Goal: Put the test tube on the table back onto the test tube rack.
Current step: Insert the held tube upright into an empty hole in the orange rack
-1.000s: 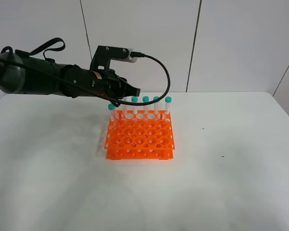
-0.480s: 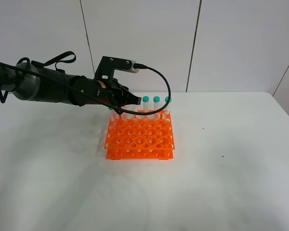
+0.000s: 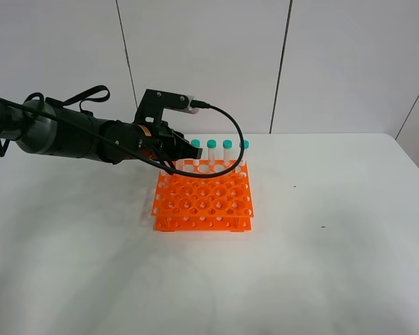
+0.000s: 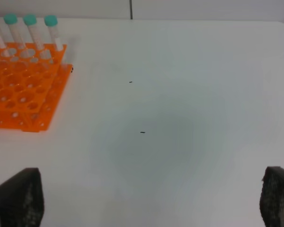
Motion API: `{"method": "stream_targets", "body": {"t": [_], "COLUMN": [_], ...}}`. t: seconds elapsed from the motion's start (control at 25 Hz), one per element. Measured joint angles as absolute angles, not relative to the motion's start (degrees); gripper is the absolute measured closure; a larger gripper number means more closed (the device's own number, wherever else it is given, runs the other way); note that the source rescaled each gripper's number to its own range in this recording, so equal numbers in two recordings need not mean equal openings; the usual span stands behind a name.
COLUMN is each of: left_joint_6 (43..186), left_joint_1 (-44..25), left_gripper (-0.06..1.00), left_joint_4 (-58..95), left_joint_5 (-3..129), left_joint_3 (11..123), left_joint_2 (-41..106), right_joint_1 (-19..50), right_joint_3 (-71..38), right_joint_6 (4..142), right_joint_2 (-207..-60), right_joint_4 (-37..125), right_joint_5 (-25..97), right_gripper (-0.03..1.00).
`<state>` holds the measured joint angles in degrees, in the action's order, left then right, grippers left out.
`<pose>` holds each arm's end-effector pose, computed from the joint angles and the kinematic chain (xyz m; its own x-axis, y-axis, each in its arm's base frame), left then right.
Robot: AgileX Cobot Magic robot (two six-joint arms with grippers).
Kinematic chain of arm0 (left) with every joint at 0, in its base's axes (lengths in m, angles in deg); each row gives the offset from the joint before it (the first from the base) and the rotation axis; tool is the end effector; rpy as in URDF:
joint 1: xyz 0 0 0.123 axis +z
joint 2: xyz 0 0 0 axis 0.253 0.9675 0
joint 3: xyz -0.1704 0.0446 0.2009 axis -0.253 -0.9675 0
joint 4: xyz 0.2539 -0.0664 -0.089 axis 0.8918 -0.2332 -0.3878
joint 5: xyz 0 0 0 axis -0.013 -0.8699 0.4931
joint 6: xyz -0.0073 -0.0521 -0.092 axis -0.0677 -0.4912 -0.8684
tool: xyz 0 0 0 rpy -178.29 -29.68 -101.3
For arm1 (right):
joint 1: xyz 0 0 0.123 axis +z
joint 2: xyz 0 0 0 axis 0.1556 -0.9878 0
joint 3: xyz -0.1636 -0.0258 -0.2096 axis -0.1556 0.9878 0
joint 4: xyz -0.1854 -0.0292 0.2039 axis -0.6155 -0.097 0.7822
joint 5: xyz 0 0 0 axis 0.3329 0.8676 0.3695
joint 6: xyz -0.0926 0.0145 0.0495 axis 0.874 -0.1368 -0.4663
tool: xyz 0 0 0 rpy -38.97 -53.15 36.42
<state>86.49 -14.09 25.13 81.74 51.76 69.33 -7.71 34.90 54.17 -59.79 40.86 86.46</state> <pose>0.3913 -0.2108 0.1485 -0.3919 0.1870 -0.9008 0.4458 0.8951 -0.0082 0.0495 0.0082 0.2857 -0.4246 -0.0431 -0.9044 -0.0968 0.9953 -0.0019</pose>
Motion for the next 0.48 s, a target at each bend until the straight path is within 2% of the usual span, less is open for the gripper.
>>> {"method": "stream_targets", "body": {"t": [0.48], "left_joint_6": [86.5], "left_joint_1": [-14.0], "left_gripper": [0.94], "left_joint_4": [25.0], "left_joint_5": [83.7], "left_joint_3": [51.7], "left_joint_2": [72.9], "right_joint_1": [-7.7], "right_joint_3": [34.9], "right_joint_6": [54.2], "right_joint_2": [-59.8], "right_joint_4": [41.0], "right_joint_5": [86.5], "right_gripper": [-0.03]}}
